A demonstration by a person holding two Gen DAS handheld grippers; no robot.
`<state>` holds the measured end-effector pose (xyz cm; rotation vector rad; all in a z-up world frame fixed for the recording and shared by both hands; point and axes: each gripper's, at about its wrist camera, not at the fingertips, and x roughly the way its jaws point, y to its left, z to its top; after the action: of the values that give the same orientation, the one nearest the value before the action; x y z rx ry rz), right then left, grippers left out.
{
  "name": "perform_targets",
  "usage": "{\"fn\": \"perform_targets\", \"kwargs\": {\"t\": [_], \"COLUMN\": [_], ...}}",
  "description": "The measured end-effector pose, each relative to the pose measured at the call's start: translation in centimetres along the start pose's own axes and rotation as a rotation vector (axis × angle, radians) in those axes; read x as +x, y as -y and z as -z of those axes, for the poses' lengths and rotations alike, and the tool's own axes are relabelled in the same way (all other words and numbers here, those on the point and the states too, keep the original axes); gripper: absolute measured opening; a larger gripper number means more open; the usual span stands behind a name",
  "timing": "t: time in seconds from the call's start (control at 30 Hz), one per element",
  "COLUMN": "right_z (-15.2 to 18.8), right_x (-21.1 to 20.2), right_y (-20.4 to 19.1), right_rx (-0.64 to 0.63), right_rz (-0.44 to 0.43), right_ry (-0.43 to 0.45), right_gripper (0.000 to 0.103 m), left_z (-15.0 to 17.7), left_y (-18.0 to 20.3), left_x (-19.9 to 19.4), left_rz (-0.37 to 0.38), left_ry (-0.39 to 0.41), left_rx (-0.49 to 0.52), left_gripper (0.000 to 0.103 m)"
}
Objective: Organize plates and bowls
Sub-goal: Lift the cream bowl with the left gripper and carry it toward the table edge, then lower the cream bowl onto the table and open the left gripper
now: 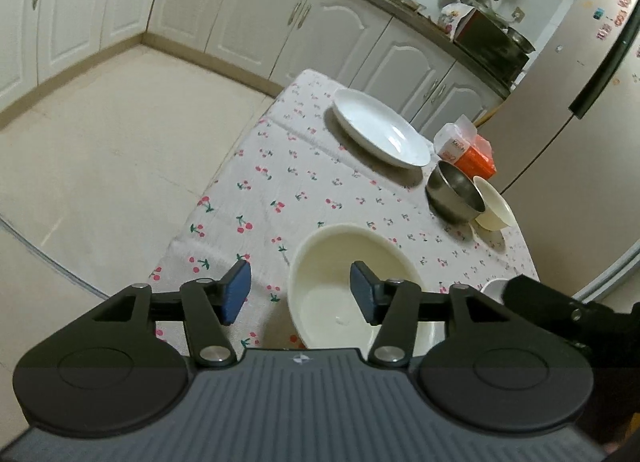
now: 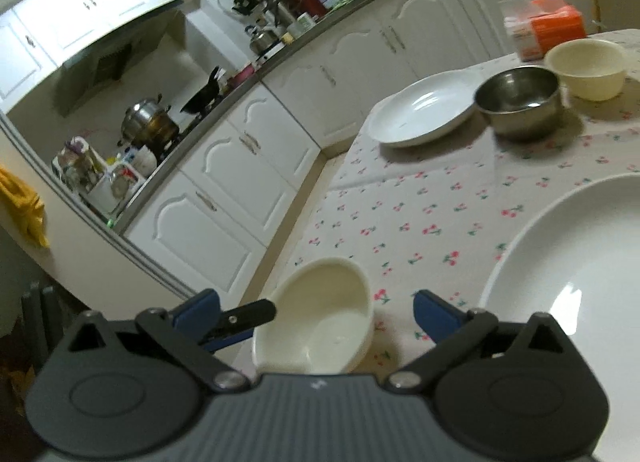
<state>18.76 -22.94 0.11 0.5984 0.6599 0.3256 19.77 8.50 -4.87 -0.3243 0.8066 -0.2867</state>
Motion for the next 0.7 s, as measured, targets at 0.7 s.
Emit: {"fn": "perform_targets", "kwargs": {"t": [0.7], "right_z": [0.3], "right_x": [-11.2], "right_y": [2.4], "right_rx": [0.035], "right_rz": [0.119], "right_ry": [0.190], "right_gripper": [0.102], "left_z": [2.1], "left_y": [7.2], "left_x": [-6.7], "left_rz": [-0.029], "left_ry": [0.128], "left_rx": [0.171], "left_gripper": [0.103]}}
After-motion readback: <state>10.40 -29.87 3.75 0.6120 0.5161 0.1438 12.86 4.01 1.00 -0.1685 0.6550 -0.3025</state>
